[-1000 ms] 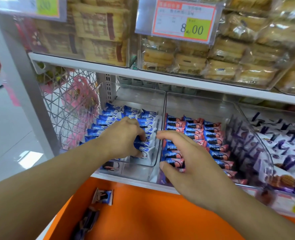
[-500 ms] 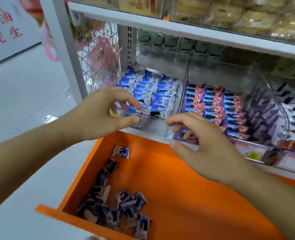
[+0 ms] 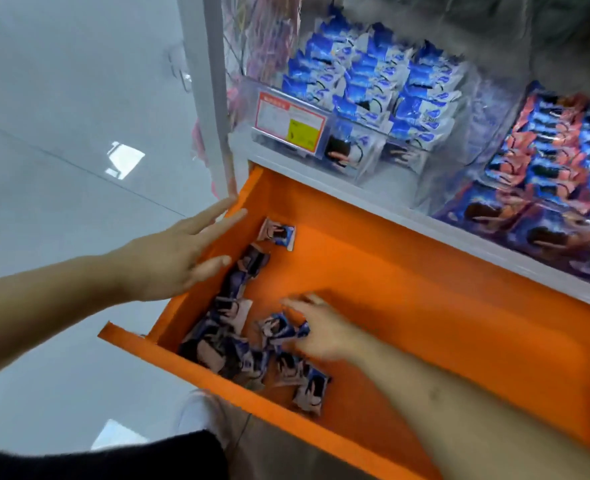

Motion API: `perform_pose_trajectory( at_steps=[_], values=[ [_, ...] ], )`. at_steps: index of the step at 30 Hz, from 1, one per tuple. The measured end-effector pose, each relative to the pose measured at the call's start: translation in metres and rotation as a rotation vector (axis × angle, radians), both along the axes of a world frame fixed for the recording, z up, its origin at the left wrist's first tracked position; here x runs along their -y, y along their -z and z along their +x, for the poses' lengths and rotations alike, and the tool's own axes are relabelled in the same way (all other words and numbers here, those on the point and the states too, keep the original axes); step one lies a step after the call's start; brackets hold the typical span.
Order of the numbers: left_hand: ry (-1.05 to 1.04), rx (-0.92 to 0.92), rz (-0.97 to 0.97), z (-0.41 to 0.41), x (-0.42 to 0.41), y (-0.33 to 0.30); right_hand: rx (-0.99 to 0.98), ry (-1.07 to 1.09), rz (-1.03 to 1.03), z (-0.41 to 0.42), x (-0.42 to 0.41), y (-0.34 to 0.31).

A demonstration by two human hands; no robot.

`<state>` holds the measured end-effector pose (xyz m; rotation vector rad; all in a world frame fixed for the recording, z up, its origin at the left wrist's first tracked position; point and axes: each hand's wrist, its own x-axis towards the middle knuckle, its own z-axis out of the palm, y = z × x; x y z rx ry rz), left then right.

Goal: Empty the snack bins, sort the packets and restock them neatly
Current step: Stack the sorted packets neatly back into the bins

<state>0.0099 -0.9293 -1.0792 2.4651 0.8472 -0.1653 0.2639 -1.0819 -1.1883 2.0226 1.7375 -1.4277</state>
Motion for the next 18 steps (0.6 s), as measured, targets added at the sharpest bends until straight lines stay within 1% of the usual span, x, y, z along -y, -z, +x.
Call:
perform_pose_trajectory(
  at_steps=[4, 7, 11, 16, 18],
  values=[
    [-0.031, 0.048, -0.018, 0.0, 0.001, 0.01, 0.049, -0.058, 0.022, -0.015, -0.011, 0.049],
    [-0.053, 0.073, -0.045, -0.001, 0.001, 0.014, 0.044, -0.06, 0.056, -0.018, -0.007, 0.064],
    [-0.056, 0.066, -0.052, 0.003, 0.005, 0.008, -0.066, 0.1, 0.152, -0.009, 0.0, 0.047],
    [-0.085, 0.002, -0.058, 0.007, 0.009, -0.001, -0.131, 0.335, 0.159, 0.008, 0.002, 0.009],
    [-0.085, -0.027, -0.065, 0.007, 0.013, -0.007, -0.187, 0.433, 0.173, 0.017, 0.002, -0.013]
  ],
)
